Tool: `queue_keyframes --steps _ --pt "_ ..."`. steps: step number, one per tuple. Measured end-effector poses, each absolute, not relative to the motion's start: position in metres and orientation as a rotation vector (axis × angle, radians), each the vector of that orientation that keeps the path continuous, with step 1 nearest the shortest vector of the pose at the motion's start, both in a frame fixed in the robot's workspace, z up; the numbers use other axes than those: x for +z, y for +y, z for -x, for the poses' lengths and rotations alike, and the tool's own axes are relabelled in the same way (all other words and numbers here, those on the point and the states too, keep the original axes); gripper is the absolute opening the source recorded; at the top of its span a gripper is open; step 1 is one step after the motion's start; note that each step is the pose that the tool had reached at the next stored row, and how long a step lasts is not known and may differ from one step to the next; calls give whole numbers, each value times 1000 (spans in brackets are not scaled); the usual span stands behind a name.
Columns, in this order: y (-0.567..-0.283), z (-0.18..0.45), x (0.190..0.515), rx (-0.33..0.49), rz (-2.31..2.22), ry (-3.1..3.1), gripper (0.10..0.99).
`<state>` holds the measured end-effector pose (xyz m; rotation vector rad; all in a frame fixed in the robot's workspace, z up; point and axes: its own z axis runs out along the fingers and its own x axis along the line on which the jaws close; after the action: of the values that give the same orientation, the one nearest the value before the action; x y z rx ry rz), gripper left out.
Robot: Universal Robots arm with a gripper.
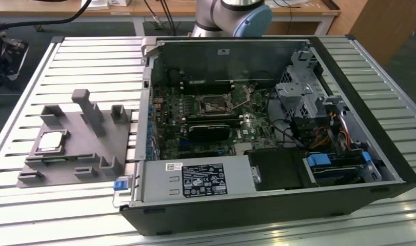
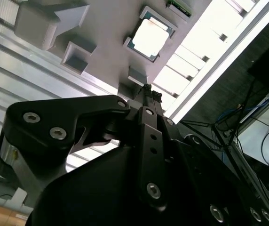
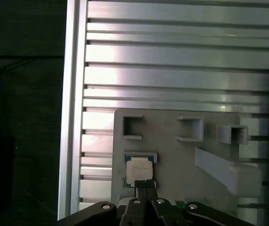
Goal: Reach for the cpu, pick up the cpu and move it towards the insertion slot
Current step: 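Reach for the cpu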
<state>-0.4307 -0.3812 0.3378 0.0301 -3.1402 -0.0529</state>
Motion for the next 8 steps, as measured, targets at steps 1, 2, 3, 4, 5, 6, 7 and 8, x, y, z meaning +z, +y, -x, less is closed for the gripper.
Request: queue_keyframes --steps 1,2,3,4,5,6,7,8 --pt "-381 431 337 -53 -30 -3140 114" --pt "-381 431 336 -52 -30 -3140 169" --pt "-381 431 335 -51 -30 -3140 169" --pt "-381 431 335 -50 -30 -3140 231" --pt "-381 431 335 -49 -30 -3140 290" --pt "-381 431 335 -48 -30 -3140 290" --pt "-381 431 334 -48 -30 -3140 353" --pt "-381 431 333 -48 -30 -3140 412"
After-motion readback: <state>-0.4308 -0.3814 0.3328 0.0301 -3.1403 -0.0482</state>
